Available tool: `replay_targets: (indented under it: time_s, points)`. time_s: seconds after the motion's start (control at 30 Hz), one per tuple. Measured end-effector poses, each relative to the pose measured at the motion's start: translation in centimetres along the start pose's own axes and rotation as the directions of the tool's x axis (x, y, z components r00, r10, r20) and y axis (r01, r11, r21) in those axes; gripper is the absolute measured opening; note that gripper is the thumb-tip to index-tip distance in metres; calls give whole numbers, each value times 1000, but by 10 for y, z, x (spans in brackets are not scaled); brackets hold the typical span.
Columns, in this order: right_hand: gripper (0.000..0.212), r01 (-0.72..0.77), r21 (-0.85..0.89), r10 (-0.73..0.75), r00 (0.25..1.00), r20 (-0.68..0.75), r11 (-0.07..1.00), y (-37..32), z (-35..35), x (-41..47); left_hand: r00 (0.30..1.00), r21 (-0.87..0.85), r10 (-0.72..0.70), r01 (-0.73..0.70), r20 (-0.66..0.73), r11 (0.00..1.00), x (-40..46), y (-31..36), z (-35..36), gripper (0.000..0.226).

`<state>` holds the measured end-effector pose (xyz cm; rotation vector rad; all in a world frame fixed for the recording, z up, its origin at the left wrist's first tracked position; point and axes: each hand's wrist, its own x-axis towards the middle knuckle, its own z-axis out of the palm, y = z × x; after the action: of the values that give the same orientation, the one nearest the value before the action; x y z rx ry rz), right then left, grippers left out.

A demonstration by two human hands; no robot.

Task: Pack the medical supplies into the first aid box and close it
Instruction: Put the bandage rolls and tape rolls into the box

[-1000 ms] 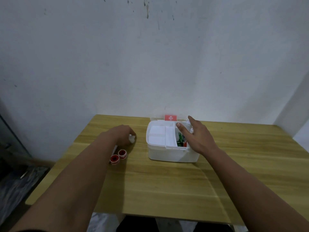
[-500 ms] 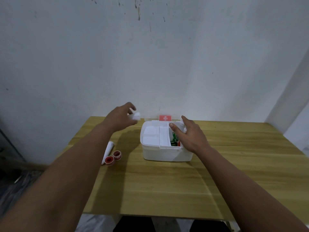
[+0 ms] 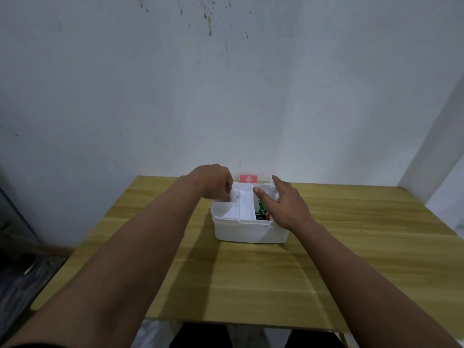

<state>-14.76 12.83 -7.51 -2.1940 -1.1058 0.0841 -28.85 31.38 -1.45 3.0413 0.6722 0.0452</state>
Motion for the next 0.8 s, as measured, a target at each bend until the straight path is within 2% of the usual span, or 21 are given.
replay_targets:
  time_s: [0.07,0.13,0.23,0.3,0.4,0.5,0.57,0.67,0.73,0.8]
  points:
    - [96,-2,0,2,1000,-3,1000,1,0,1,999,-131,11,-16,-43,991,-4,-5,-3,19]
    - [96,1,-1,-1,1000,-6,1000,1,1,1,986,-272,-32,-15,-166,962,-11,-13,-4,17]
    - [95,5,9,-5,1000,-1,1000,2,1,2,916,-362,-230,103,-328,926,-27,-38,0,15]
    - [95,4,9,-4,1000,-3,1000,3,2,2,879,-353,-386,280,-279,893,-40,-60,3,18]
    - [96,0,7,0,1000,-3,1000,3,1,3,833,-207,-552,546,32,812,-62,-90,20,28]
    - [97,-4,4,4,1000,1,1000,3,2,2,716,-196,-634,694,293,693,-87,-105,47,44]
    - [98,-3,-11,3,1000,2,1000,3,2,2,688,-211,-650,722,321,659,-95,-109,61,42]
    - [99,-3,-23,3,1000,6,1000,1,1,2,696,-243,-664,718,273,652,-97,-105,66,33]
    - [98,-3,-19,3,1000,5,1000,1,0,2,712,-318,-668,698,215,642,-92,-101,60,31]
    - [97,-3,-19,3,1000,6,1000,1,-1,1,733,-424,-672,644,104,637,-82,-94,45,39]
